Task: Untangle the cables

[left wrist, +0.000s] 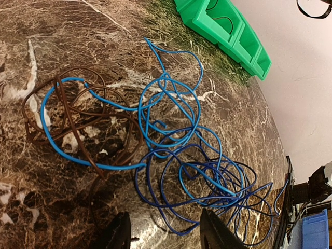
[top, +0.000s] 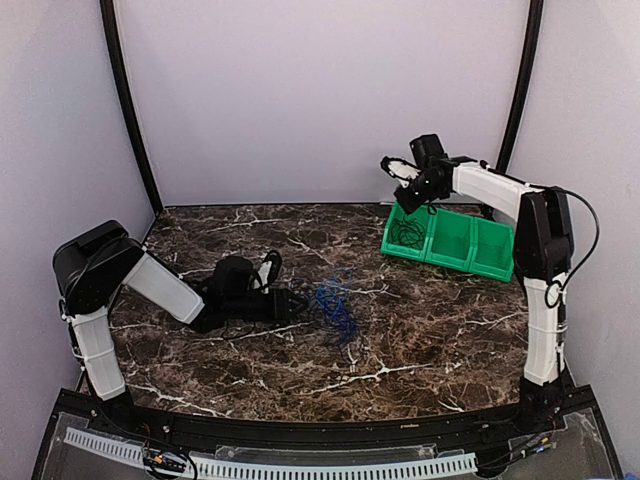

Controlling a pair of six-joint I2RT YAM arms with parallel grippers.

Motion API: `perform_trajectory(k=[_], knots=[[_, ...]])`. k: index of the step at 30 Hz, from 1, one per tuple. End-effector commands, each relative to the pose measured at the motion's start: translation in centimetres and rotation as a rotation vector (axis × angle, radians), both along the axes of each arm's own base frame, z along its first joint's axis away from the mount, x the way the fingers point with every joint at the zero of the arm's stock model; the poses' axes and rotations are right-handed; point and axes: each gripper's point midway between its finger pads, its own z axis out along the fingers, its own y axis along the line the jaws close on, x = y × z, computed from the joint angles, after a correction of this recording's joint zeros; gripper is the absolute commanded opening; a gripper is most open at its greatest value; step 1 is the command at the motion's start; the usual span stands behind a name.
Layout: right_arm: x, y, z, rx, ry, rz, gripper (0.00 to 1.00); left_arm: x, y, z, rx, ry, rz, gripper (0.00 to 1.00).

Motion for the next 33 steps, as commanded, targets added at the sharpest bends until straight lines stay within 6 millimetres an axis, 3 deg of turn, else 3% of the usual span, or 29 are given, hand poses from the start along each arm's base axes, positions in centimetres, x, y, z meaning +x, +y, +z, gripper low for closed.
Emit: perform_trajectory(k=[1, 7, 11, 18, 20, 26, 33], knots=[[-0.9, -1.9, -4.0, -0.036, 0.084, -0.022, 0.00, -0.1, -0.5, 0.2, -0.007, -0.001, -0.017, 0.48], [-1.9, -2.6, -8.3, -0.058, 0.193, -0.023, 0.00, -0.2, -0.6, 0.4, -0.011, 0.003, -0.018, 0.48], [-2.0, -2.7, -9.1, -0.070, 0.224, -0.019, 0.00, -0.2, -0.6, 0.3, -0.010, 0.005, -0.018, 0.48], [-2.5, -2.6, -7.6, -0.073, 0.224, 0.001, 0.05, -0.1, -0.8, 0.8, -0.014, -0.006, -0.020, 0.48], [-2.9, -2.8, -7.2, -0.079, 0.227, 0.002, 0.15, -0.1, -0.8, 1.0, -0.011, -0.016, -0.024, 0.48], [-3.9, -3.9, -4.0, -0.097, 0.184, -0.023, 0.34, 0.3, -0.5, 2.7, 0.011, -0.079, -0.025, 0.49], [-5.9, -4.3, 0.0, -0.072, 0.161, -0.024, 0.39, 0.5, 0.1, 4.4, 0.064, -0.150, -0.027, 0.50]])
